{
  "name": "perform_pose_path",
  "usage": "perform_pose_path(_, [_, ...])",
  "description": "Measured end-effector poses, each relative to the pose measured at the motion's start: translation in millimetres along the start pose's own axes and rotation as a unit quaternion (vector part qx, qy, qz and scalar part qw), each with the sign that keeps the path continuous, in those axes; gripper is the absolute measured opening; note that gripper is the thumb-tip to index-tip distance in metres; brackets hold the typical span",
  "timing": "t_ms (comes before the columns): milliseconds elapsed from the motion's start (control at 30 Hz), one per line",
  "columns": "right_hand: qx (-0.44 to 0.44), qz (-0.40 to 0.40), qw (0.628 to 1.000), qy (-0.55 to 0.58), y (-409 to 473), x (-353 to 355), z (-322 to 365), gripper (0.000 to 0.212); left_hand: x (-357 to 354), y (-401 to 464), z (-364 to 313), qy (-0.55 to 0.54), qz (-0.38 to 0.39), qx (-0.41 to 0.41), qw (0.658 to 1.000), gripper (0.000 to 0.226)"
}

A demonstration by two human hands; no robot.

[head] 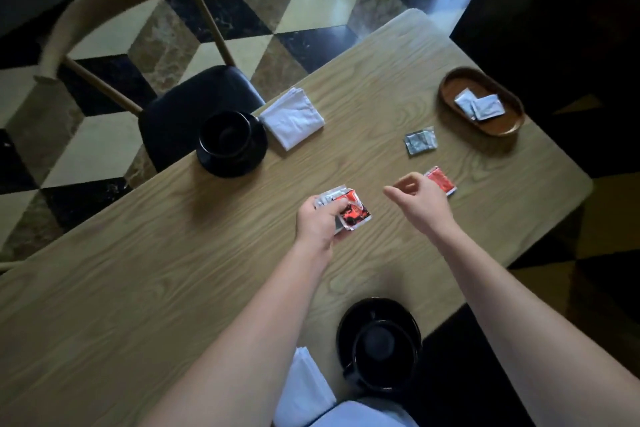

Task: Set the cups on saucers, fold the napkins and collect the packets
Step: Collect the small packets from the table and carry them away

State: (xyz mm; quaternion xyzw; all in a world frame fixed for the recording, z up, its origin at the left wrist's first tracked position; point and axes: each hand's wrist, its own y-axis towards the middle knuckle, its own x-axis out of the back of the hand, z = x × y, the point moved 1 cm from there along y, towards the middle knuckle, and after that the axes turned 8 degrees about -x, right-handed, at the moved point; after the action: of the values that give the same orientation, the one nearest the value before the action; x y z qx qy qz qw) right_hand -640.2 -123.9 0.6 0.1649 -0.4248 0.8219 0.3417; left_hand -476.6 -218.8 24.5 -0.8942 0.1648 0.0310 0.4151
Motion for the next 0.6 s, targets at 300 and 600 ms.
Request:
perform_pose_path(300, [-0.065, -0.114, 0.966, -0.222, 71, 44, -30, 0.045, -25, 3, 5, 0.024, 0.016, 0.022, 0.999, 0.028])
perform_pose_path(600, [-0.084, -0.081, 0.965, -0.235, 85, 52, -20, 0.031, -32, 18, 6, 0.032, 0.027, 0.028, 0.999, 0.033])
